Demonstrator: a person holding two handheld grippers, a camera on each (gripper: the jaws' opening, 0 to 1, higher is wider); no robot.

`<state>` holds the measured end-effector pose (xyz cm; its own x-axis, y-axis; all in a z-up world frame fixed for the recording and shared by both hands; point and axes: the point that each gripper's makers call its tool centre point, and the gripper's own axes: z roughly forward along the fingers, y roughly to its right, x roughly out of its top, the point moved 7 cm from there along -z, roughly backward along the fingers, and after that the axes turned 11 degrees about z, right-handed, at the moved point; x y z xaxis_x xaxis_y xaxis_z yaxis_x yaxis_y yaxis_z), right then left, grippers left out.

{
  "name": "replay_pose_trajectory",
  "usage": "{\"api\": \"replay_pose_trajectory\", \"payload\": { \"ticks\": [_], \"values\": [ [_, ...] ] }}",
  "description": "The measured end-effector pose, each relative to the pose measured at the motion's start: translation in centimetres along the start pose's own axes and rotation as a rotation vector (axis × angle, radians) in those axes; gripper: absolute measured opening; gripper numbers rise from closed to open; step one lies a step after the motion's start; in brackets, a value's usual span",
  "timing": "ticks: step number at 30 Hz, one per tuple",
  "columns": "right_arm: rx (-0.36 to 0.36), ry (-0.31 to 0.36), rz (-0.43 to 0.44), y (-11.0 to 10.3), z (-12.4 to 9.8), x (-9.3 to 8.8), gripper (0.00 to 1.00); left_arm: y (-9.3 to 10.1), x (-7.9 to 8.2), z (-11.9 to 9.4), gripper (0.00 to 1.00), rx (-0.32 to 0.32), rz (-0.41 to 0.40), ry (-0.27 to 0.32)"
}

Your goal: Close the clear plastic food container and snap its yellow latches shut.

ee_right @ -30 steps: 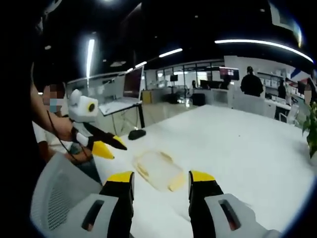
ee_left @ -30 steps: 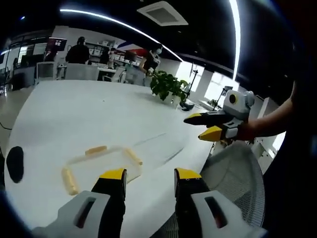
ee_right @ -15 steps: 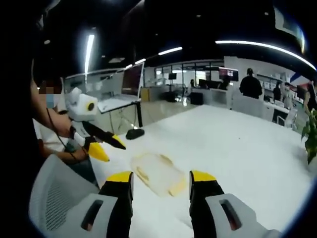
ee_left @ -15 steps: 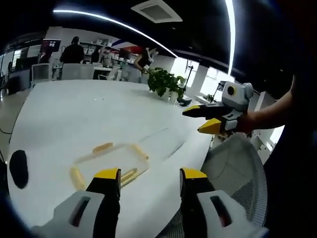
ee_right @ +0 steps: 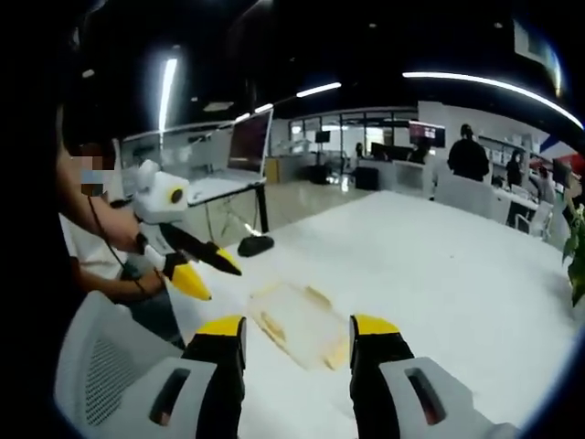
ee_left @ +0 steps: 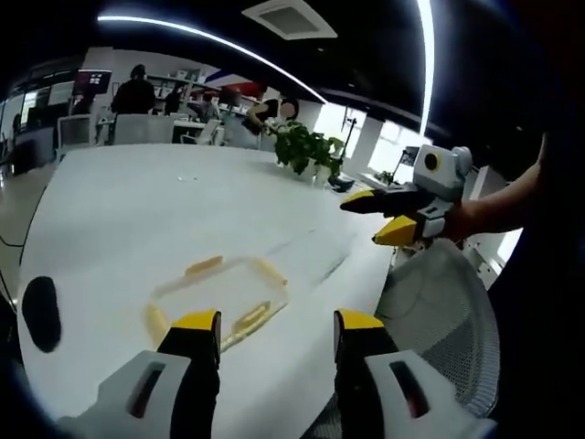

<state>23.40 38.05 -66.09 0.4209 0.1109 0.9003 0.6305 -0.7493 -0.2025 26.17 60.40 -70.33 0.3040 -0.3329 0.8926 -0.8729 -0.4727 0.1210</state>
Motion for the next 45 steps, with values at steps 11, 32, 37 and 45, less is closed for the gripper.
{"api": "replay_pose_trajectory", "payload": {
  "ticks": [11,32,37,45],
  "values": [
    [0.02,-0.048,-0.04,1.0,1.7,-0.2,0.45,-1.7,-0.6,0.5,0.49,-0.009,0.036,-0.046],
    [0.03,-0.088,-0.108,3.2,4.1,0.1,0.43,-4.9,-0.7,1.5,0.49,-0.029,0.097,-0.106],
    [0.031,-0.101,-0.115,3.8,4.2,-0.1,0.43,-5.0,-0.8,2.0,0.49,-0.026,0.107,-0.12],
    [0.043,-0.136,-0.128,4.5,4.5,-0.6,0.43,-5.8,-1.1,2.6,0.48,-0.041,0.144,-0.156]
  ]
}}
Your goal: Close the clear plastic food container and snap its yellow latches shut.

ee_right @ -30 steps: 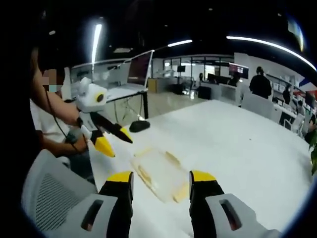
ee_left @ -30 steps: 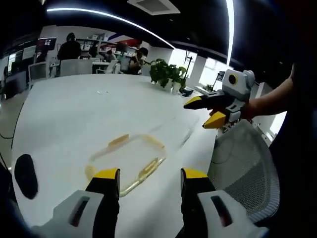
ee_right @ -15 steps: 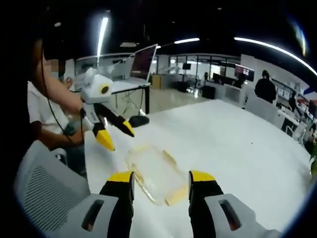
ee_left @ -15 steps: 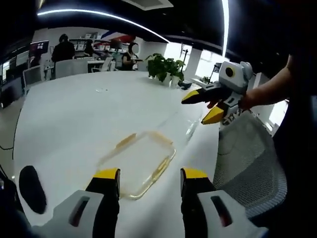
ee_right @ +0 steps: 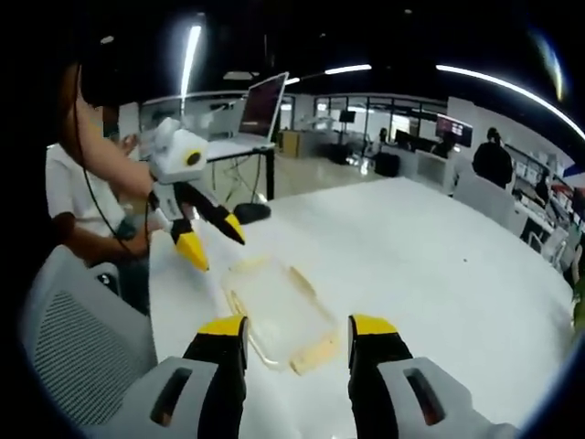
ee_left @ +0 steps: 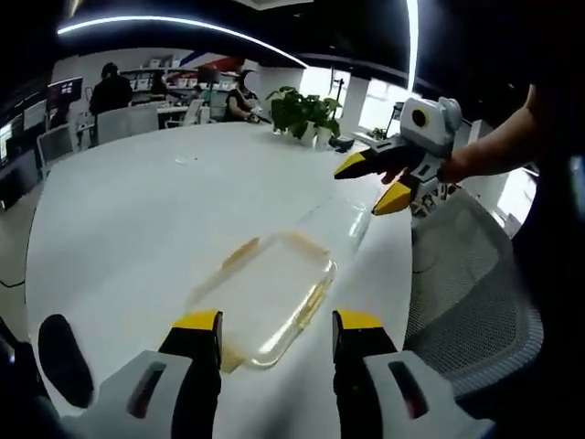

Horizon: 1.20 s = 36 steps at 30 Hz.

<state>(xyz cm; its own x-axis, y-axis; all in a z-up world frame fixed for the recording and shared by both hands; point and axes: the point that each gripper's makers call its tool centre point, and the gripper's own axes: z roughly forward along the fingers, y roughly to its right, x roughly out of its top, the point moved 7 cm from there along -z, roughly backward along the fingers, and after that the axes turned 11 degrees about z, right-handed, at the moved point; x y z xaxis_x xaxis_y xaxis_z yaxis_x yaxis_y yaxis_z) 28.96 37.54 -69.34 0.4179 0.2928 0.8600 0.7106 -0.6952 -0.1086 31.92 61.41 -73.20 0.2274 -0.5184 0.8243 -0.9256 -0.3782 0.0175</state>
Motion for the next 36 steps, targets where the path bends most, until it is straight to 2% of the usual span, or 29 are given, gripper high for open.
{"api": "replay_pose_trajectory", "payload": {
  "ticks": [5,11,26,36],
  "values": [
    [0.01,-0.018,-0.001,0.2,0.4,-0.4,0.44,-0.7,-0.1,-0.1,0.48,0.001,-0.003,-0.004],
    [0.024,-0.039,-0.025,0.7,1.1,-0.4,0.44,-1.6,-0.6,-0.1,0.49,-0.002,0.016,-0.039],
    [0.074,-0.099,-0.073,1.3,2.8,-0.8,0.46,-2.1,-1.3,0.4,0.51,-0.031,0.068,-0.099],
    [0.134,-0.195,-0.128,1.7,3.8,-1.2,0.43,-3.8,-1.3,0.7,0.52,-0.05,0.13,-0.145]
  ]
}}
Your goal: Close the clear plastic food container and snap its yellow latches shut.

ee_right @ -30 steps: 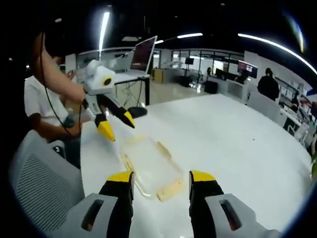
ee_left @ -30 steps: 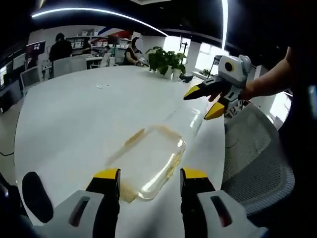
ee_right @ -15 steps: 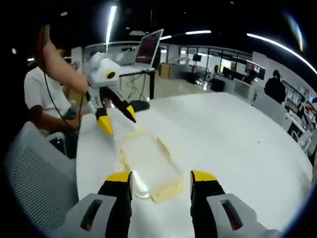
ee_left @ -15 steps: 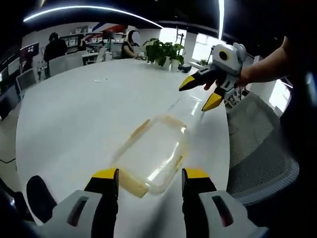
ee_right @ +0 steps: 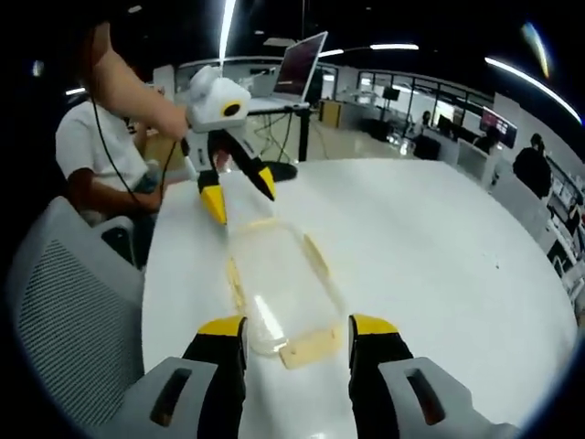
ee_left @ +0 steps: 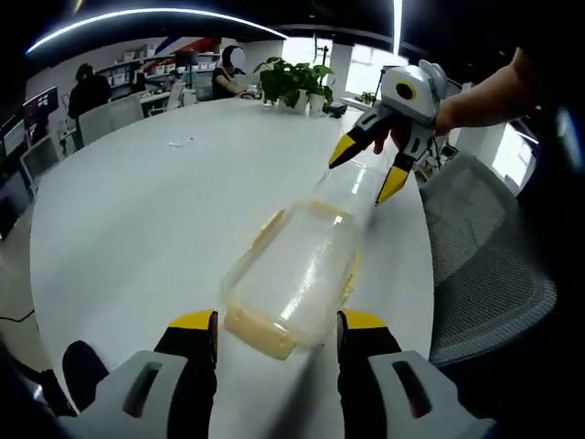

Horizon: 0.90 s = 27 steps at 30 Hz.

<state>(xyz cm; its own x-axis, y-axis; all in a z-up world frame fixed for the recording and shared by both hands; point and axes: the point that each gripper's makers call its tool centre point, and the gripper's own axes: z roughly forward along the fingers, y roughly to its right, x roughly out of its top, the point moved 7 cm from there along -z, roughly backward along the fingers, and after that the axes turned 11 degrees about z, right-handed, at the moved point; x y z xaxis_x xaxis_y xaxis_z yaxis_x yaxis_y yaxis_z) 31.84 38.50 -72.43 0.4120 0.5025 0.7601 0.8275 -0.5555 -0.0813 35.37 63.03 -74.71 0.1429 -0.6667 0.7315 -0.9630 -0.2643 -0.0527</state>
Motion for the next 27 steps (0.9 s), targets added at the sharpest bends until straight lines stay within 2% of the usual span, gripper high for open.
{"api": "replay_pose_trajectory", "payload": {
  "ticks": [11,14,27],
  "values": [
    [0.054,-0.084,-0.051,0.2,1.0,-0.6,0.43,-0.3,-0.6,0.5,0.54,-0.059,0.077,-0.053],
    [0.054,-0.124,-0.051,0.6,1.3,-1.0,0.39,-0.2,-0.9,0.7,0.54,-0.075,0.109,-0.077],
    [0.063,-0.179,-0.065,1.4,2.2,-1.4,0.41,-0.5,-1.4,1.2,0.53,-0.127,0.191,-0.131]
  ]
}}
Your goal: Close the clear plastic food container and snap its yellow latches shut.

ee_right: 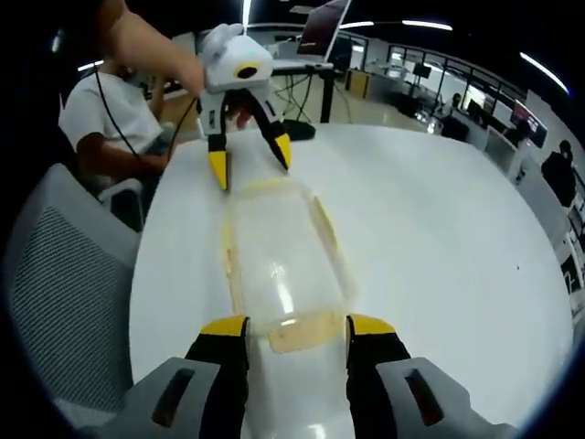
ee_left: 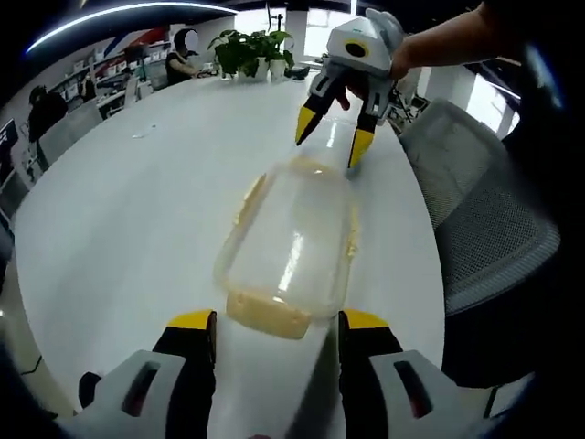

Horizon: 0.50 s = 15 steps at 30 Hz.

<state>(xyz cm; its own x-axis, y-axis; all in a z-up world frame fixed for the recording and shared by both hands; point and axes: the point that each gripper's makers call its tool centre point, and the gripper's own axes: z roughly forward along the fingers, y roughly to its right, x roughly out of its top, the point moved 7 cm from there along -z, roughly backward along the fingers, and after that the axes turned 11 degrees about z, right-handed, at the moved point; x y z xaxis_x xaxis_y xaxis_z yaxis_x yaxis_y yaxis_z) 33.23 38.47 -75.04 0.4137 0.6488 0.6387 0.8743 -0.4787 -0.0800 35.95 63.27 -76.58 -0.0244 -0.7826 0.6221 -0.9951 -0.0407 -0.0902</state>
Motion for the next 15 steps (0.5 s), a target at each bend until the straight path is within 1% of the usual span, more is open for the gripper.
{"api": "replay_pose_trajectory", "payload": {
  "ticks": [4,7,9,12,15],
  "values": [
    [0.013,-0.011,-0.005,-0.02,0.17,-0.06,0.42,-0.17,0.05,-0.02,0.52,-0.005,0.024,-0.001],
    [0.028,-0.036,-0.038,-0.02,0.47,-0.14,0.45,-0.37,-0.04,0.01,0.52,-0.008,0.043,-0.01],
    [0.035,-0.041,-0.043,0.02,0.55,-0.17,0.45,-0.5,-0.12,0.1,0.52,-0.016,0.067,-0.018],
    [0.038,-0.074,-0.064,0.31,0.8,-0.28,0.44,-0.68,-0.09,0.28,0.51,-0.024,0.106,-0.032],
    [0.039,-0.087,-0.076,0.55,0.97,-0.23,0.44,-0.77,0.16,0.31,0.5,-0.022,0.119,-0.034]
  ]
}}
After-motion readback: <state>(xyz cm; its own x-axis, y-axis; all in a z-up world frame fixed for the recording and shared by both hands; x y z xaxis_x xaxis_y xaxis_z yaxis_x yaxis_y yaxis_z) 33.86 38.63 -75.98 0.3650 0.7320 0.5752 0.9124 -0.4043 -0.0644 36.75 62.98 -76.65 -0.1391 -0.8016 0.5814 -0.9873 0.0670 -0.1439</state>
